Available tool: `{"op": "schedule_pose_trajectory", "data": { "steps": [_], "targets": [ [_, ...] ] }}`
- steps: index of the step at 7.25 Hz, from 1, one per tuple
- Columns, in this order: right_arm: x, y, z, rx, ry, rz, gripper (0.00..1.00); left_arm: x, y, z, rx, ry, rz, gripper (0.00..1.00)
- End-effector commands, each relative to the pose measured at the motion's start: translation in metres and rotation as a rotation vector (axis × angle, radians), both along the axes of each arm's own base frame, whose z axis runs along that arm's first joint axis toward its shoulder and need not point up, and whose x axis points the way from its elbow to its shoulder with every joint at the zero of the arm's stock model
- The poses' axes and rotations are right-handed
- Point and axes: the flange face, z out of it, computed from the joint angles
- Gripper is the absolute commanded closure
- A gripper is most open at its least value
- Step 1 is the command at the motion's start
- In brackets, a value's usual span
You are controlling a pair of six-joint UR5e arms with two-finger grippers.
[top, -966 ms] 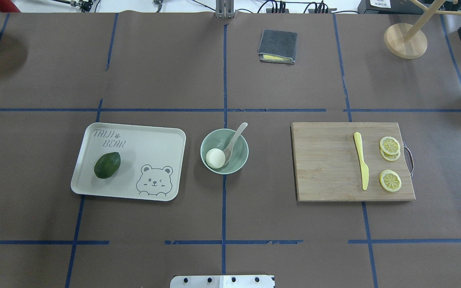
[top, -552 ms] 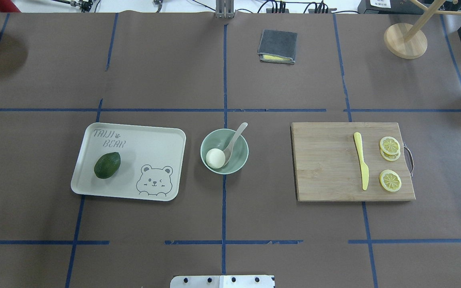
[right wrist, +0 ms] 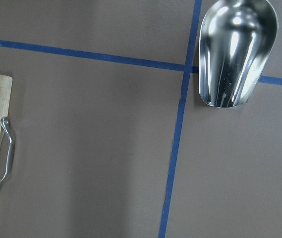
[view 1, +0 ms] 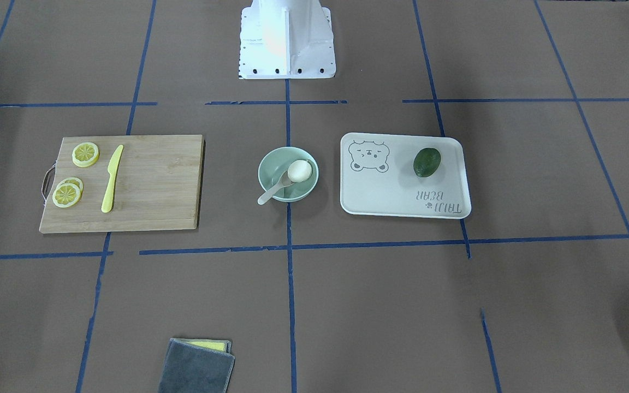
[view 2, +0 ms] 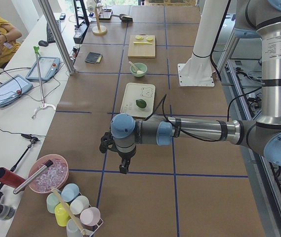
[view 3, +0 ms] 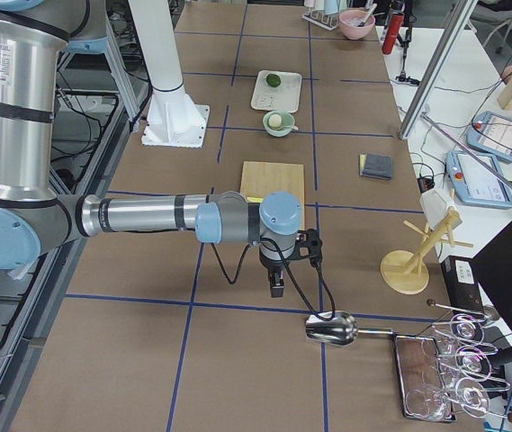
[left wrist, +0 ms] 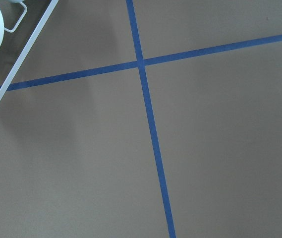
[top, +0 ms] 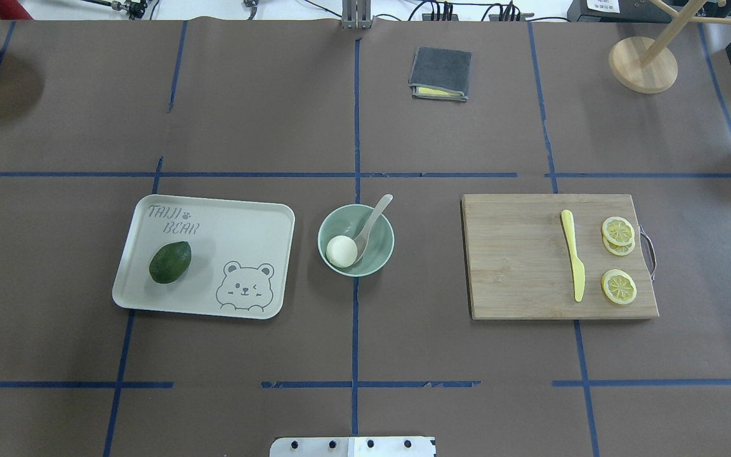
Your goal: Put spoon and bun in bowl
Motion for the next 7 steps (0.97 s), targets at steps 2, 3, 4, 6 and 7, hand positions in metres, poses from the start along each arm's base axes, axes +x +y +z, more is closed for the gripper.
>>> {"op": "schedule_pose_trajectory", "data": {
  "steps": [2, 3, 4, 6, 7],
  "targets": [
    [-0.007, -0.004, -0.002, 0.0, 0.006, -0.01, 0.0, 0.0, 0.008, 0.002, -0.009, 0.002, -0.004, 0.0],
    [-0.006, -0.012, -0.003, 0.005, 0.021, -0.01, 0.0, 0.0, 0.008, 0.014, -0.033, 0.003, -0.004, 0.0],
    [-0.006, -0.012, -0.004, 0.006, 0.02, -0.008, 0.0, 0.001, 0.002, 0.019, -0.042, 0.0, -0.003, 0.0],
    [-0.005, -0.012, -0.014, 0.025, 0.015, -0.004, 0.0, 0.001, -0.004, 0.023, -0.059, 0.001, -0.003, 0.0],
    [-0.005, -0.01, -0.01, 0.02, 0.023, -0.006, 0.0, 0.001, -0.005, 0.023, -0.056, 0.0, -0.002, 0.0]
  ]
}}
